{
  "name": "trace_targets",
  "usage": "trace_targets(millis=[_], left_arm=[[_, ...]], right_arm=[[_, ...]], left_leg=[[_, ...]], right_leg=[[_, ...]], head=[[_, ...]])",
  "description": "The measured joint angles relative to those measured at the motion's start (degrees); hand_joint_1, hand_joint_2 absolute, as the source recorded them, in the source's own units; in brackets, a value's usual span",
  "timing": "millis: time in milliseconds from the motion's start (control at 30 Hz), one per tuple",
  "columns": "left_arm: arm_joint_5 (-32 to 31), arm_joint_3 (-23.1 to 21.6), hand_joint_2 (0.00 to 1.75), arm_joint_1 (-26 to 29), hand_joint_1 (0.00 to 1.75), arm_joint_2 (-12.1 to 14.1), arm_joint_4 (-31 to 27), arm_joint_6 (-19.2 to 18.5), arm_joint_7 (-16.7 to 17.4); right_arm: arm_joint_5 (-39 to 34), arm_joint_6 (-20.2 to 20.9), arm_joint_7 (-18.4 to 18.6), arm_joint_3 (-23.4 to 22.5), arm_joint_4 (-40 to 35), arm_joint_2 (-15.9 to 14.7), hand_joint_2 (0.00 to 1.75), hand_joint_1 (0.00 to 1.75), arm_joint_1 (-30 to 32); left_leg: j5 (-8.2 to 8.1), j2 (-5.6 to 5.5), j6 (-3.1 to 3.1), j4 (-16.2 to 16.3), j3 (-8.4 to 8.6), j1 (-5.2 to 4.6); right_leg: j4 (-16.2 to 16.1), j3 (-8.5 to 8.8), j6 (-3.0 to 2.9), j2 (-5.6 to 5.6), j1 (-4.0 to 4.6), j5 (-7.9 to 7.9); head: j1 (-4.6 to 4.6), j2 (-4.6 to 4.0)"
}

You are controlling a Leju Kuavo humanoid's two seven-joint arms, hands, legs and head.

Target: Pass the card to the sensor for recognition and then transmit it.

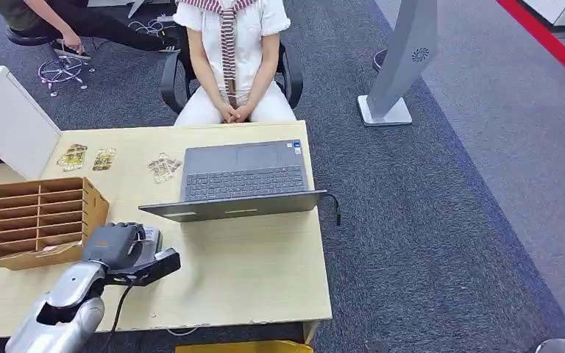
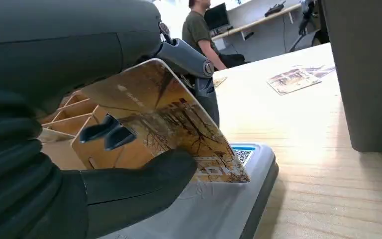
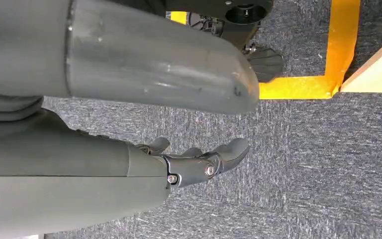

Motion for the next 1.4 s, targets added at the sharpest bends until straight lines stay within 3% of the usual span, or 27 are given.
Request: trace_targets(millis=[167, 267, 300, 333, 400, 800, 933, 1033, 1200, 1400], left_arm=[[0.01, 0.00, 1.75, -0.02, 1.75, 0.05, 0.00, -0.01, 0.00], [1.75, -0.48, 1.75, -0.20, 1.75, 1.55, 0.00, -1.58, 0.13], [2.08, -0.48, 1.75, -0.13, 1.75, 2.32, -0.02, 0.68, -0.04], [1.53, -0.48, 1.75, 1.26, 1.75, 2.43, -1.89, 7.28, -0.33], [1.60, -0.15, 1.75, 3.13, 1.75, 2.56, -5.69, 10.56, -0.70], [-1.20, 5.82, 1.75, 25.52, 1.75, 6.25, -31.66, 18.60, -4.18], [-3.76, 6.05, 1.75, 30.33, 1.75, 7.61, -37.99, 20.96, -3.67], [-6.38, 6.05, 1.75, 32.71, 1.75, 8.20, -42.19, 25.60, -3.15], [-6.89, 7.64, 1.75, 32.29, 1.75, 7.45, -46.23, 32.43, -2.27], [-3.71, 13.58, 1.75, 22.84, 1.75, 5.25, -44.67, 31.03, -4.26]], right_arm=[[0.00, 0.00, 0.00, 0.00, 0.00, 0.00, 0.00, 0.00, 0.00], [0.09, 0.00, 0.53, 0.04, 0.00, 0.00, 0.00, 0.00, -0.01], [-0.09, 0.00, 0.52, 0.07, 0.00, 0.00, 0.00, 0.00, -0.01], [-0.33, 0.00, 0.26, 0.04, 0.00, 0.00, 0.00, 0.00, 0.04], [-1.05, 0.02, -0.29, 0.04, 0.00, 0.00, 0.00, 0.00, 0.09], [-3.21, -0.44, -1.20, -1.09, -0.02, 0.00, 0.00, 0.00, 1.47], [-3.24, -0.48, -1.20, -1.73, -0.02, 0.00, 0.00, 0.00, 1.55], [-3.28, -0.52, -1.22, -1.92, -0.02, 0.00, 0.00, 0.00, 1.59], [-2.23, -1.01, -1.22, -1.92, 0.00, 0.07, 0.00, 0.00, 1.54], [-0.65, -1.01, -1.18, -1.79, 0.00, 0.15, 0.00, 0.00, 1.31]], left_leg=[[0.00, 0.00, 0.00, 0.00, 0.00, 0.00], [0.01, 0.01, -0.01, -0.01, 0.02, 0.01], [0.02, 0.00, -0.04, -0.01, 0.03, 0.01], [0.03, 0.00, -0.05, 0.00, 0.02, 0.03], [0.03, 0.00, -0.04, -0.01, 0.01, 0.03], [-0.28, 0.19, -0.06, -0.03, 0.02, 0.03], [-0.27, 0.12, -0.06, -0.03, 0.01, 0.03], [-0.27, 0.10, -0.06, -0.03, 0.01, 0.04], [-0.25, -0.02, -0.07, -0.02, 0.03, 0.03], [-0.07, -0.10, -0.11, -0.02, 0.02, 0.04]], right_leg=[[0.00, 0.00, 0.00, 0.00, 0.00, 0.00], [0.01, 0.02, 0.00, 0.00, 0.00, 0.00], [0.02, 0.01, -0.01, 0.00, 0.00, 0.00], [0.02, 0.00, -0.01, 0.01, 0.01, 0.01], [0.03, 0.02, -0.01, 0.00, 0.00, 0.01], [0.01, -0.04, -0.03, 0.15, 0.01, -0.29], [0.01, -0.02, -0.01, 0.10, 0.00, -0.30], [0.01, -0.01, -0.01, 0.08, 0.01, -0.30], [0.01, 0.00, -0.01, -0.02, 0.01, -0.30], [0.02, 0.03, -0.09, -0.12, 0.01, -0.15]], head=[[0.00, 0.00], [0.00, 0.02], [0.00, 0.02], [0.00, 0.00], [0.02, 0.02], [-0.04, 0.02], [-0.04, 0.02], [-0.04, 0.02], [-0.04, 0.00], [-0.02, 0.02]])
